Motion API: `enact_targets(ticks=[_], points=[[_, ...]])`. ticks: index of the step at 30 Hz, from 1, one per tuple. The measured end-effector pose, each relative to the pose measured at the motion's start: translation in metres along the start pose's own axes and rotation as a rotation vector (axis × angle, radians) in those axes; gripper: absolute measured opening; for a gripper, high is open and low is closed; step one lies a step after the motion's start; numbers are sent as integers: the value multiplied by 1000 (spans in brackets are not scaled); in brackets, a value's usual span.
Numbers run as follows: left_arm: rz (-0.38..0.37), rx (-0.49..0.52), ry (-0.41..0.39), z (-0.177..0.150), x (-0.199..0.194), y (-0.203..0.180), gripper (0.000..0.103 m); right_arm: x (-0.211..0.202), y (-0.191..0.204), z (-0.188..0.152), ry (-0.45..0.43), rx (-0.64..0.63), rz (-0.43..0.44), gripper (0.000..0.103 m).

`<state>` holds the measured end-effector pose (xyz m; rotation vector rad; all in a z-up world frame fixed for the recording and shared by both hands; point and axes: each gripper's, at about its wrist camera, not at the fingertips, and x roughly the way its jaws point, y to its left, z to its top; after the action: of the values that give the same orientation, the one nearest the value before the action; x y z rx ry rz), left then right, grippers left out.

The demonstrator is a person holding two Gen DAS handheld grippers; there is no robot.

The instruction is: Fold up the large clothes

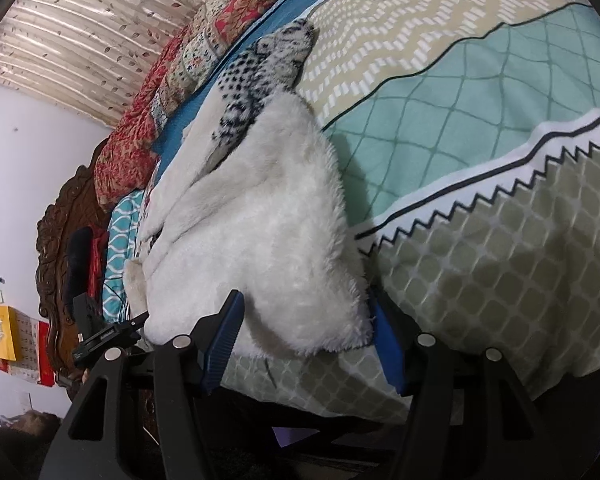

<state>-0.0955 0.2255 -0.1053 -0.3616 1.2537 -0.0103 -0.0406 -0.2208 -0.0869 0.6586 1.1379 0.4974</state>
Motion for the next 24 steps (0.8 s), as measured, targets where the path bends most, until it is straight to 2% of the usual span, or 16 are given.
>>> enact_targets(ticks=[5, 8, 10, 13, 15, 19, 24], points=[[-31, -14, 12, -1, -3, -2, 64, 0, 6, 1, 15, 21, 50, 53], [-39, 4, 20, 0, -3, -5, 54, 3, 10, 3, 27, 3, 47, 48], [-43, 7, 29, 1, -1, -5, 41, 9, 8, 3, 41, 18, 51, 33], [-54, 3, 32, 3, 0, -6, 30, 14, 3, 1, 66, 45, 61, 21], [-75, -14, 31, 5, -4, -6, 25, 11, 6, 2, 60, 41, 84, 16], [-223, -132, 10, 18, -28, 5, 21, -6, 23, 13, 35, 14, 147, 14], [-377, -203, -81, 53, -69, 6, 20, -26, 53, 51, -12, -57, 204, 14]])
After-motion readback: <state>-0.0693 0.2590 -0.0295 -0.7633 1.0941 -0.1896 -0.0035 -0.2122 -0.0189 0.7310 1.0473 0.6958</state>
